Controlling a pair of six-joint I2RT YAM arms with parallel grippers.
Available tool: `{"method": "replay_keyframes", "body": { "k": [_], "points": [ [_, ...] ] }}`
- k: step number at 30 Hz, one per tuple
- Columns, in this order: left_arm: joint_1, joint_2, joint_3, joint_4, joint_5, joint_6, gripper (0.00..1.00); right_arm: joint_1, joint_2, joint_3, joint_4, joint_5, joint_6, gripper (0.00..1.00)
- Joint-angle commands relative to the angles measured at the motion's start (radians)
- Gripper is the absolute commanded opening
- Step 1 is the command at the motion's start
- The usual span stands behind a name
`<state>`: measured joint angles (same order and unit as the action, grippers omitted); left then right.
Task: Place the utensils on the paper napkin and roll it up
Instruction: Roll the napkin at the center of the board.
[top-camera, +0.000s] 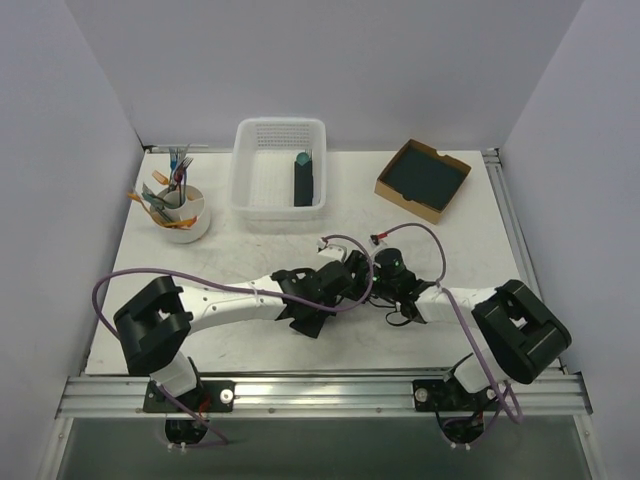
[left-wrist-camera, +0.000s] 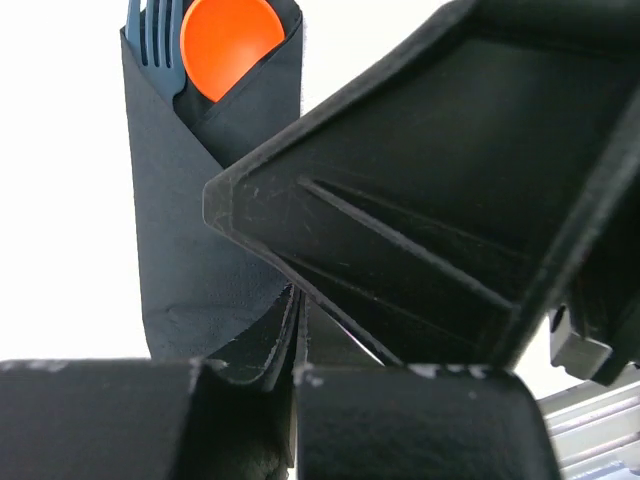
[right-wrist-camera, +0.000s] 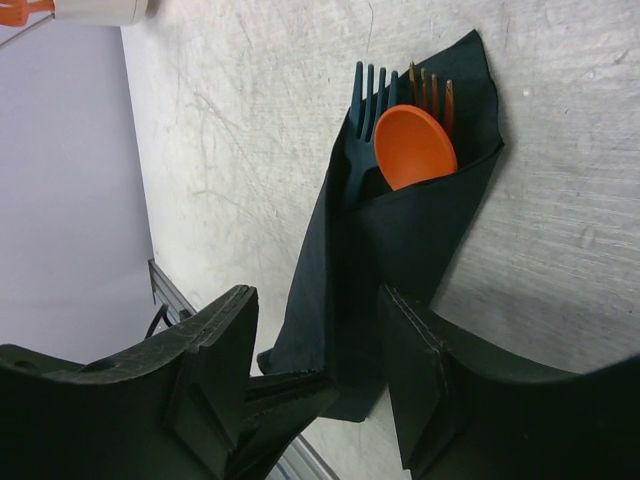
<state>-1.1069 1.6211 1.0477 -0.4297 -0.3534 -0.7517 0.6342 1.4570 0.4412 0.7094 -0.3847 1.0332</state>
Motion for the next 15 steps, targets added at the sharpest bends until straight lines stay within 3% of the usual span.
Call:
{"method": "replay_keyframes", "body": {
  "k": [1,7,15],
  "points": [
    [-0.01,0.002,-0.005,0.075,-0.027,0.029,0.03,-0.005,0.017,0.033,0.056,-0.06,0.01,0.5],
    [-0.018,-0.004,-0.017,0.098,-0.032,0.057,0.02,-0.001,0.054,0.031,0.058,-0.082,0.001,0.46],
    [-0.024,-0.026,-0.052,0.172,-0.021,0.098,0.03,0.009,0.123,0.011,0.188,-0.121,0.037,0.39]
  ]
}}
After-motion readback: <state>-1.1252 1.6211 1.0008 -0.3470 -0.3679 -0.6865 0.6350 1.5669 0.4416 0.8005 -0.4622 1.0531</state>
